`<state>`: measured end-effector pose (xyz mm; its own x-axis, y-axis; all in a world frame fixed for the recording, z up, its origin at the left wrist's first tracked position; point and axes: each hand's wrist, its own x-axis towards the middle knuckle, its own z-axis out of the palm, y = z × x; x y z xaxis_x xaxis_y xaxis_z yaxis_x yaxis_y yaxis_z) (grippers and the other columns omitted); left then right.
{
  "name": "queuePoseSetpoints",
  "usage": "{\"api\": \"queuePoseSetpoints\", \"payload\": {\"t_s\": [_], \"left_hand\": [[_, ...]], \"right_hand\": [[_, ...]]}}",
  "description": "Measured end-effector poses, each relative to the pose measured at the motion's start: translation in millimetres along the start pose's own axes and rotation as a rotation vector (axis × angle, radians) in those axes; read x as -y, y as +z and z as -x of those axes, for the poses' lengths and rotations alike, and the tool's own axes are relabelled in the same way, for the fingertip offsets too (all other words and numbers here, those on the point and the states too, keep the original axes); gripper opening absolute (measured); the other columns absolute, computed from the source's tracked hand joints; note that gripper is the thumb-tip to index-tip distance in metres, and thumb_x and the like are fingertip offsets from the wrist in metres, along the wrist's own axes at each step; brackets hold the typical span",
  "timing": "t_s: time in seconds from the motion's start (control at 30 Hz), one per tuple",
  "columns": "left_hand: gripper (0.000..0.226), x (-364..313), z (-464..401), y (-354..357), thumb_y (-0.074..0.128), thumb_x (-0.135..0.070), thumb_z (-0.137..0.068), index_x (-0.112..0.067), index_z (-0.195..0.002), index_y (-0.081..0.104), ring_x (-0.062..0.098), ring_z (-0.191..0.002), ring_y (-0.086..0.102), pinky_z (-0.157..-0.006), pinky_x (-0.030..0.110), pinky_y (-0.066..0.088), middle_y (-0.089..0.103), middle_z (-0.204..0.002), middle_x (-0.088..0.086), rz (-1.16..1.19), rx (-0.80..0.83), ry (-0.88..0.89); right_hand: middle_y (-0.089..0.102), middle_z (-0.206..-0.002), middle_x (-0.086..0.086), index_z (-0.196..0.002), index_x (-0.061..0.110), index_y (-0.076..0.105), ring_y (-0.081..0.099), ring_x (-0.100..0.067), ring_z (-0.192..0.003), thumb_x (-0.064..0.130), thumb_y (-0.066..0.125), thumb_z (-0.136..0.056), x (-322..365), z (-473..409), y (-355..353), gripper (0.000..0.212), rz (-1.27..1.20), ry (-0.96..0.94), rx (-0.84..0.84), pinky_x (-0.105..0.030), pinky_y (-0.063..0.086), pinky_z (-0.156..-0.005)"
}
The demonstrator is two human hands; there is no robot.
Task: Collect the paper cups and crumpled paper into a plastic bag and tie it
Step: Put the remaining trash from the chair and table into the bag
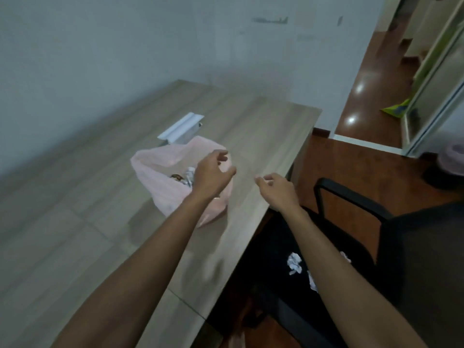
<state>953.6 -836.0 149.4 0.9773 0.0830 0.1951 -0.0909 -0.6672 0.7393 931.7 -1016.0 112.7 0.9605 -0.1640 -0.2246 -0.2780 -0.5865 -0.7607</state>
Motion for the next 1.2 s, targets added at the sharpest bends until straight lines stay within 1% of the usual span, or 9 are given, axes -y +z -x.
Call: {"api": "queuePoseSetpoints", "payload": {"t_s": [0.1,0.27,0.37,0.43,0.57,0.7,0.9,1.1,1.2], "left_hand": [[0.046,33,-47,-46,0.075,-0.034,-0.076,-0.019,-0.118,0.066,0.022,-0.107,0.061,-0.089,0.033,0.049,0.068,-0.112,0.001,-0.179,-0.158,0.019],[0.084,91,-105,-79,0.085,-0.054,-0.061,-0.016,-0.130,0.057,0.033,-0.122,0.047,-0.100,0.044,0.043,0.057,-0.130,0.012,-0.752,0.026,-0.102],[0.095,115,-118,-81,0.083,-0.057,-0.062,-0.020,-0.140,0.045,0.031,-0.129,0.044,-0.111,0.052,0.027,0.057,-0.133,0.009,-0.979,0.133,-0.178],[0.074,129,-123,-81,0.078,-0.047,-0.072,-0.023,-0.136,0.048,0.030,-0.123,0.051,-0.112,0.055,0.023,0.064,-0.121,0.007,-1.045,0.139,-0.206],[0.028,136,-131,-84,0.060,-0.017,-0.087,-0.022,-0.114,0.066,0.030,-0.105,0.063,-0.101,0.048,0.041,0.068,-0.109,0.007,-0.900,0.109,-0.251],[0.025,123,-142,-107,0.053,-0.015,-0.093,-0.008,-0.113,0.066,0.041,-0.103,0.062,-0.083,0.043,0.049,0.067,-0.110,0.022,-0.624,-0.093,-0.211],[0.022,123,-146,-153,0.053,-0.011,-0.088,-0.006,-0.103,0.067,0.043,-0.104,0.060,-0.087,0.042,0.048,0.066,-0.108,0.028,-0.365,-0.394,-0.270],[0.025,137,-134,-150,0.054,-0.010,-0.075,0.000,-0.092,0.070,0.035,-0.077,0.071,-0.079,0.044,0.059,0.072,-0.087,0.022,-0.502,0.009,-0.498],[0.046,130,-131,-131,0.063,-0.029,-0.085,-0.003,-0.123,0.057,0.039,-0.112,0.060,-0.094,0.043,0.050,0.059,-0.127,0.021,-0.588,0.112,-0.530]], "right_hand": [[0.066,-0.121,-0.007,-0.121,0.015,0.057,0.061,-0.027,-0.112,0.071,0.054,-0.080,33,-11,47,0.069,-0.072,0.036,0.032,-0.031,0.046,-0.088],[0.062,-0.116,-0.011,-0.119,0.009,0.050,0.064,-0.033,-0.102,0.067,0.064,-0.072,51,-23,96,0.076,0.000,0.146,0.057,-0.040,0.056,-0.083],[0.065,-0.101,-0.010,-0.099,0.012,0.056,0.067,-0.034,-0.088,0.041,0.066,-0.077,43,-29,109,0.038,0.025,0.132,0.061,-0.040,0.059,-0.073],[0.065,-0.088,-0.010,-0.079,0.015,0.053,0.068,-0.035,-0.080,0.029,0.063,-0.078,38,-33,111,0.016,-0.006,0.105,0.048,-0.043,0.060,-0.069],[0.067,-0.077,-0.009,-0.074,0.012,0.055,0.067,-0.033,-0.070,0.026,0.062,-0.076,32,-43,101,0.016,-0.078,0.084,-0.027,-0.046,0.059,-0.067],[0.069,-0.076,-0.007,-0.072,0.014,0.057,0.070,-0.031,-0.073,0.022,0.064,-0.078,40,-47,76,0.012,-0.181,0.084,-0.120,-0.044,0.060,-0.071],[0.070,-0.085,-0.015,-0.077,0.007,0.058,0.073,-0.027,-0.073,0.008,0.061,-0.084,41,-52,34,0.008,-0.399,0.207,-0.133,-0.047,0.062,-0.070],[0.069,-0.081,-0.003,-0.078,0.014,0.063,0.068,-0.030,-0.084,0.026,0.062,-0.080,33,-55,30,0.012,-0.112,0.175,-0.177,-0.040,0.056,-0.078],[0.063,-0.090,-0.001,-0.086,0.017,0.055,0.062,-0.027,-0.091,0.033,0.065,-0.075,36,-52,42,0.023,-0.062,0.185,-0.207,-0.037,0.052,-0.076]]}}
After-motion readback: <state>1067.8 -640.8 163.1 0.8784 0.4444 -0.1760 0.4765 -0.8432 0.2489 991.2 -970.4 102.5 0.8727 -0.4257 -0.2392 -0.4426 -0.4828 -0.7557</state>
